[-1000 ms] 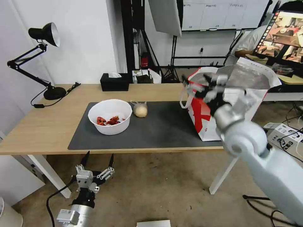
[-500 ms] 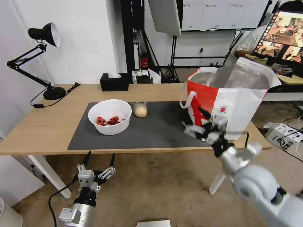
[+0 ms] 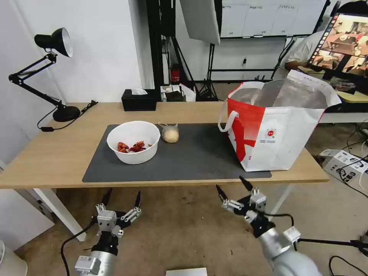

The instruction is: Pick up the trash from the table and place it into the takeout bag.

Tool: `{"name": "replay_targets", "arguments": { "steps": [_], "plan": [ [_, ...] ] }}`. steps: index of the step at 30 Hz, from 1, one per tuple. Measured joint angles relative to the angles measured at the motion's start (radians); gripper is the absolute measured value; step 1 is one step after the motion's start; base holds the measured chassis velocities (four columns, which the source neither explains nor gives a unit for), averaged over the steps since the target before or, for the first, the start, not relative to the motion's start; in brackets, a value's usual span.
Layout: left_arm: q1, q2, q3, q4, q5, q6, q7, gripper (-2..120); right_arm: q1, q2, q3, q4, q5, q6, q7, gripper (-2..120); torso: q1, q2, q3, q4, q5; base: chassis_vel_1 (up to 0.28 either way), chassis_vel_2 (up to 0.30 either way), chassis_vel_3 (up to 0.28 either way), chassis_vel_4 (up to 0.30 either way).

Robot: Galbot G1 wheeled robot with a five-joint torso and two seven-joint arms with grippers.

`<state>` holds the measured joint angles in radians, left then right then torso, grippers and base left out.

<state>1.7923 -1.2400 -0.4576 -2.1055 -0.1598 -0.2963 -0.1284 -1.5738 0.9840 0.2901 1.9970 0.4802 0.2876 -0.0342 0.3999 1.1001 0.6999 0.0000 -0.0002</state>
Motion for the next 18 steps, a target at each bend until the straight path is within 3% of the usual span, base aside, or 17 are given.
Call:
{"name": "replay_targets", "arguments": {
  "steps": [18],
  "plan": [
    [-0.004, -0.007, 0.004, 0.033, 0.028, -0.017, 0.001, 100, 0.053, 0.014, -0.04, -0.028, -0.01, -0.013, 0.01, 100, 0.0, 0.0, 0.0, -0.0001, 0.0002, 0.0, 0.0, 0.0, 0.0]
  ]
}}
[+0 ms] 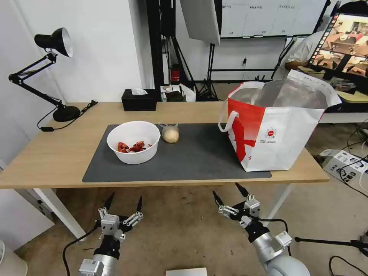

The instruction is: Pick up the trash from the table and place it into the takeout bag.

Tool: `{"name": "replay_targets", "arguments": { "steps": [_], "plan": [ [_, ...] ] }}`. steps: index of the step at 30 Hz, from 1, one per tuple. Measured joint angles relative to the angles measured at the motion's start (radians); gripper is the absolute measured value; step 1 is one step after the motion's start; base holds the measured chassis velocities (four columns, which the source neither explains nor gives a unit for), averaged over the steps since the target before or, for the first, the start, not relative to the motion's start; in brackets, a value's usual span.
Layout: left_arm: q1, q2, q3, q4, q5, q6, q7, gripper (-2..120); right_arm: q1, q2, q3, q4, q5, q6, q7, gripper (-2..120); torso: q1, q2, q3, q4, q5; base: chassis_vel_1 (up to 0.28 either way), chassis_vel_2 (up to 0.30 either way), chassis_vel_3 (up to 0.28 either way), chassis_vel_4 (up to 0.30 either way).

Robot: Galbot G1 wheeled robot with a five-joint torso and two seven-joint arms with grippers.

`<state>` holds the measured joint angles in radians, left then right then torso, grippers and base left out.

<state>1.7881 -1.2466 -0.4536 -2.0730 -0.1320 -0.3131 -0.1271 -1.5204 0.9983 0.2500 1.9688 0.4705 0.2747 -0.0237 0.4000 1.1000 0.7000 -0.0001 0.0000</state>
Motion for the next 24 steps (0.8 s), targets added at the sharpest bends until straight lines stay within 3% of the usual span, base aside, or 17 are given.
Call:
{"name": "replay_targets", "arguments": {
  "steps": [11, 18, 24],
  "plan": [
    [0.001, -0.007, -0.002, -0.004, 0.0, -0.001, 0.0, 100, 0.307, -0.042, -0.188, 0.004, 0.025, -0.128, 0.136, 100, 0.0, 0.0, 0.0, 0.0002, -0.0001, 0.0, 0.0, 0.0, 0.0],
    [-0.002, -0.004, -0.005, -0.001, -0.003, 0.005, 0.0, 100, 0.516, -0.001, -0.316, -0.057, 0.036, -0.218, 0.235, 100, 0.0, 0.0, 0.0, 0.0001, 0.0, 0.0, 0.0, 0.0, 0.0],
    [-0.006, -0.009, -0.006, 0.006, -0.012, 0.018, -0.001, 100, 0.714, 0.064, -0.424, -0.209, 0.108, -0.277, 0.293, 100, 0.0, 0.0, 0.0, 0.0001, 0.0001, 0.0, 0.0, 0.0, 0.0]
  ]
}}
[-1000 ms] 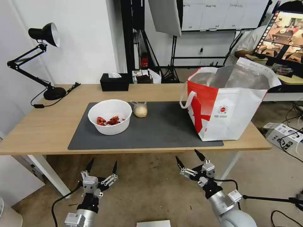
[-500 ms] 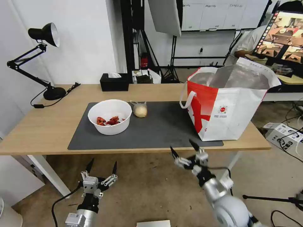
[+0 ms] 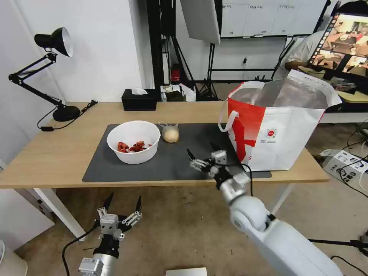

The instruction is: Pick up the trash from the table and place it into the takeout bag.

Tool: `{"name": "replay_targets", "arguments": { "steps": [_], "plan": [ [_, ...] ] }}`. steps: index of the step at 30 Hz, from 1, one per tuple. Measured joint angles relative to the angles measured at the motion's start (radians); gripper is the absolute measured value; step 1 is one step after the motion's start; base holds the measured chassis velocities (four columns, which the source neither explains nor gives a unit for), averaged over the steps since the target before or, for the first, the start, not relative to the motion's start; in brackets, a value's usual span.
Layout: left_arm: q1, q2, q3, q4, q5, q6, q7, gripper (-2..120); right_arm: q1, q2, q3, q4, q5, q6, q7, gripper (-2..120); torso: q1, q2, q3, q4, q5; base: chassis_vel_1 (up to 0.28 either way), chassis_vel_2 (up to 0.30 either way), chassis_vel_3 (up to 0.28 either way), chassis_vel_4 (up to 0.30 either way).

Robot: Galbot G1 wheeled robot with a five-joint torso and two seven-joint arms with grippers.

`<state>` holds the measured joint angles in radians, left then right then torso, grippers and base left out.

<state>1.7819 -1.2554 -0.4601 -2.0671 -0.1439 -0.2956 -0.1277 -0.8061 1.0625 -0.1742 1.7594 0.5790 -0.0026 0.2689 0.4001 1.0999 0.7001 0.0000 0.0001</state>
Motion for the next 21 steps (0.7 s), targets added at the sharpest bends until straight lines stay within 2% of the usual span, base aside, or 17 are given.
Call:
{"name": "replay_targets", "arguments": {
  "steps": [15, 21],
  "plan": [
    [0.012, -0.02, -0.009, -0.006, 0.0, 0.0, -0.001, 100, 0.296, 0.116, -0.101, -0.317, 0.114, -0.021, 0.004, 100, 0.0, 0.0, 0.0, 0.0, -0.0001, 0.0, 0.0, 0.0, 0.0],
    [0.016, -0.022, -0.013, -0.012, 0.001, 0.0, -0.001, 100, 0.35, 0.15, -0.123, -0.411, 0.12, -0.022, 0.004, 100, 0.0, 0.0, 0.0, 0.0, -0.0002, 0.0, 0.0, 0.0, 0.0]
  ]
}}
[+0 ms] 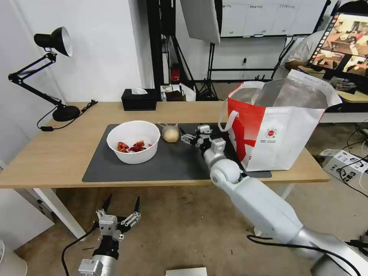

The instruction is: Pick up the trash from the table and place it into the takeout bag.

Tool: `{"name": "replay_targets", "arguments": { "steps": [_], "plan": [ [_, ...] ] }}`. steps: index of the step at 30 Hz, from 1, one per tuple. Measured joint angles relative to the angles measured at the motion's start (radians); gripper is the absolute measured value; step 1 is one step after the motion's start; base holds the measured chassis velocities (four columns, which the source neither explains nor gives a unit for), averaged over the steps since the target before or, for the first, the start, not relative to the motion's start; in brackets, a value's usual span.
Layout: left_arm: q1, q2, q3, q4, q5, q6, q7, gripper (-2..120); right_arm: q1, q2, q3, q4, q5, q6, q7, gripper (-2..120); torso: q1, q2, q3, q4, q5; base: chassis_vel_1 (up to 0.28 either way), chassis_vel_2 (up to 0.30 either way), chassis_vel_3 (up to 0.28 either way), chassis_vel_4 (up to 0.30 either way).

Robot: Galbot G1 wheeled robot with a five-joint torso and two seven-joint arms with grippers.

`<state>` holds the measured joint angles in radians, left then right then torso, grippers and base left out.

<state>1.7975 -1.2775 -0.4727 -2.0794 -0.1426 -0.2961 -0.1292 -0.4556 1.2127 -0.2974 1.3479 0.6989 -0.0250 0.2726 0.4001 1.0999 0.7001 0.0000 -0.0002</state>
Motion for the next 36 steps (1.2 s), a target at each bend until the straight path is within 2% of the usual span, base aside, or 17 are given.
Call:
{"name": "replay_targets", "arguments": {
  "steps": [10, 13, 15, 16, 24, 36],
  "plan": [
    [0.01, 0.001, -0.011, -0.005, -0.001, -0.004, 0.0, 100, 0.068, 0.057, -0.027, -0.157, 0.029, -0.006, -0.067, 100, 0.0, 0.0, 0.0, 0.0, 0.0001, 0.0, 0.0, 0.0, 0.0],
    [0.014, 0.003, -0.017, -0.007, -0.003, -0.007, 0.0, 100, 0.096, 0.073, -0.033, -0.215, 0.042, -0.01, -0.134, 100, 0.0, 0.0, 0.0, 0.0001, 0.0001, 0.0, 0.0, 0.0, 0.0],
    [0.014, 0.004, -0.018, -0.007, -0.004, -0.008, 0.0, 100, 0.098, 0.074, -0.034, -0.22, 0.044, -0.011, -0.141, 100, 0.0, 0.0, 0.0, 0.0, 0.0001, 0.0, 0.0, 0.0, 0.0],
    [0.015, 0.005, -0.02, -0.007, -0.007, -0.008, 0.0, 100, 0.115, 0.078, -0.04, -0.25, 0.045, -0.011, -0.192, 100, 0.0, 0.0, 0.0, 0.0, 0.0001, 0.0, 0.0, 0.0, 0.0],
    [0.015, 0.007, -0.024, -0.009, -0.012, -0.01, 0.0, 100, 0.155, 0.083, -0.06, -0.317, 0.027, -0.01, -0.314, 100, 0.0, 0.0, 0.0, 0.0, 0.0001, 0.0, 0.0, 0.0, 0.0],
    [0.019, -0.003, -0.023, -0.012, -0.01, -0.015, 0.0, 100, 0.194, 0.068, -0.102, -0.353, -0.006, -0.011, -0.385, 100, 0.0, 0.0, 0.0, -0.0001, 0.0002, 0.0, 0.0, 0.0, 0.0]
  ]
}}
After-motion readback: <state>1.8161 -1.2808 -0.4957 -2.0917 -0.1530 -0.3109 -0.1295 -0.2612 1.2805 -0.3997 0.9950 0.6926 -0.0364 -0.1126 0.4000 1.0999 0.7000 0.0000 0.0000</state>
